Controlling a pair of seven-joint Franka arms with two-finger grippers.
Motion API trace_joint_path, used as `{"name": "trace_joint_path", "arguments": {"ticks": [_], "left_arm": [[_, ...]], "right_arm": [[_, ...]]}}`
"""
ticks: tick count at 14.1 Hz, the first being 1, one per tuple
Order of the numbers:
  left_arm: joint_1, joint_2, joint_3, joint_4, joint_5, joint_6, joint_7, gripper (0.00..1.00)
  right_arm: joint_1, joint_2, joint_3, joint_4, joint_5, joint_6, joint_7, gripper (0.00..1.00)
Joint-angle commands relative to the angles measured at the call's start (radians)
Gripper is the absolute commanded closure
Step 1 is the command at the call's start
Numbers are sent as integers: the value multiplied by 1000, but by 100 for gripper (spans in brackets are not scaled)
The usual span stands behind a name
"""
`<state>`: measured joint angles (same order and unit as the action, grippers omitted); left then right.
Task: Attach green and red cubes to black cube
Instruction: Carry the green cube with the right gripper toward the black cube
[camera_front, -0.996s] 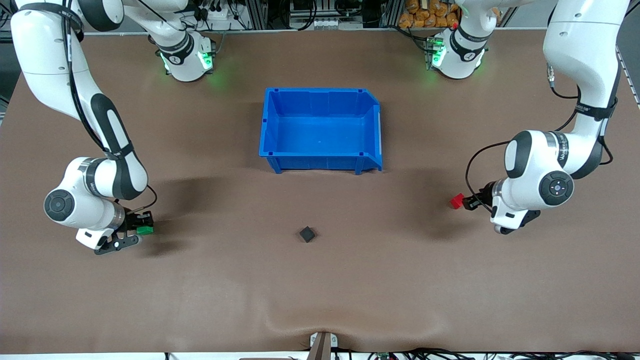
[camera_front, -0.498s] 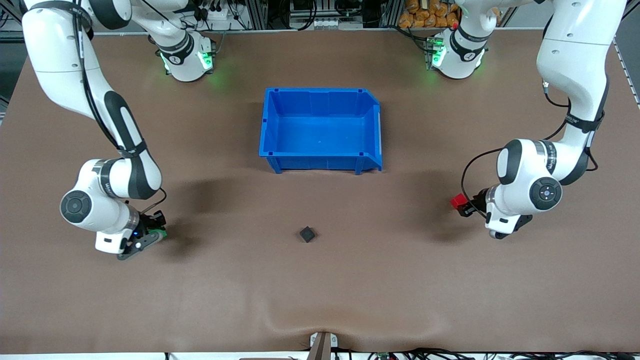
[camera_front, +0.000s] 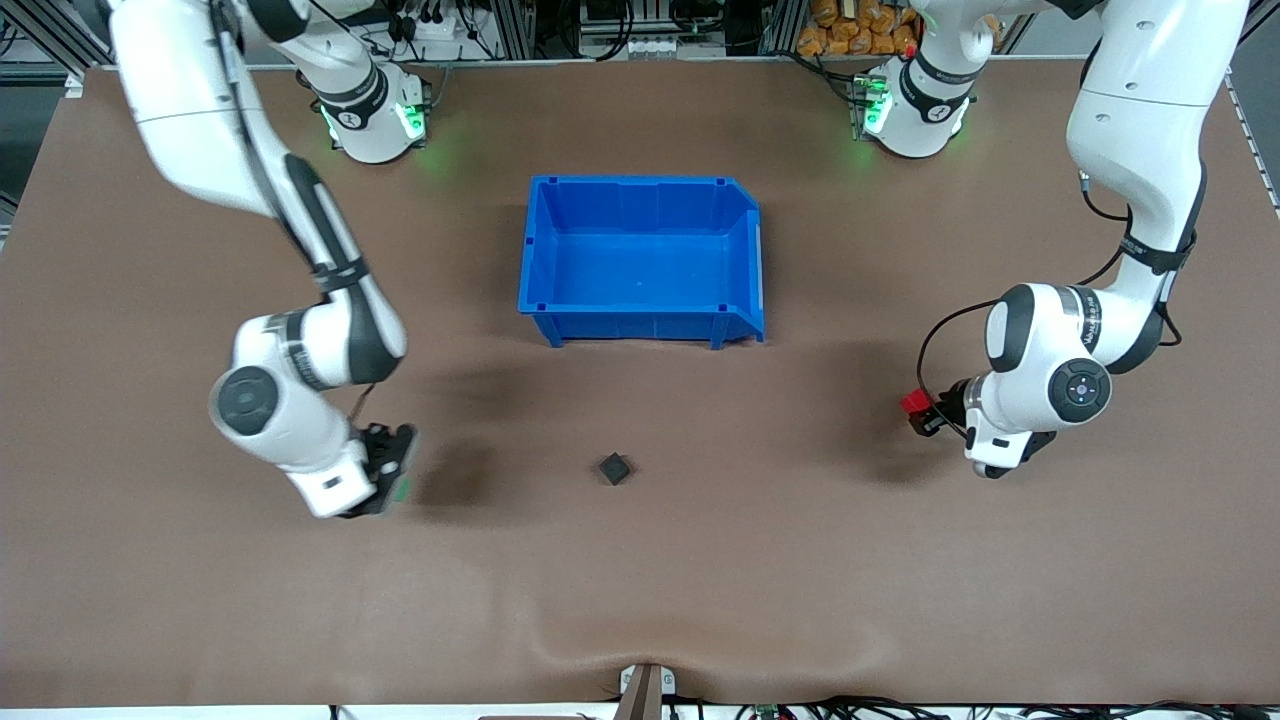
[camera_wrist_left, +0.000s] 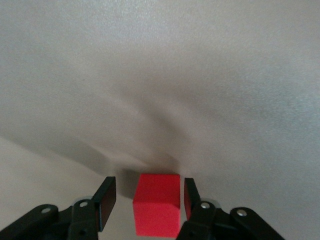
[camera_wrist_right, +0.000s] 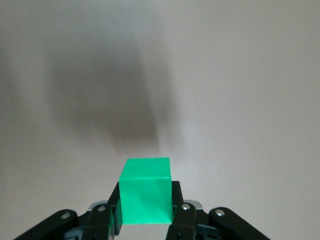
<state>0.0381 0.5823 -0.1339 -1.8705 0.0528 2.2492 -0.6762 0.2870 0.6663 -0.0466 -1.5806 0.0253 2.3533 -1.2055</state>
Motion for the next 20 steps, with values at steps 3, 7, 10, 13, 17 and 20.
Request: {"name": "trace_joint_path", "arguments": {"ticks": [3,7,10,13,17,20], "left_arm": [[-3,-7,-3,-26,-13,29,-29,43],[-1,-4,-3,-29,-13,43,-51,56],[-7,1,-3,-27,-13,44,-86,70],[-7,-1,-18,-15,-40,49,-181,95],[-20,-7,-36,22,-45,49,-345,100],[-41,-2,-56,68,-45,47,-488,100]], "right_arm": [[130,39,-9,22,4,-9,-25,100],[214,99,-10,63,-5,-8,130,100],[216,176,-10,169,-10,-12,135,100],[221,255,-12,272,-12,-8,126,100],[264,321,-13,393,-31,-5,109,100],[279,368,-13,485,-39,-3,41,100]]}}
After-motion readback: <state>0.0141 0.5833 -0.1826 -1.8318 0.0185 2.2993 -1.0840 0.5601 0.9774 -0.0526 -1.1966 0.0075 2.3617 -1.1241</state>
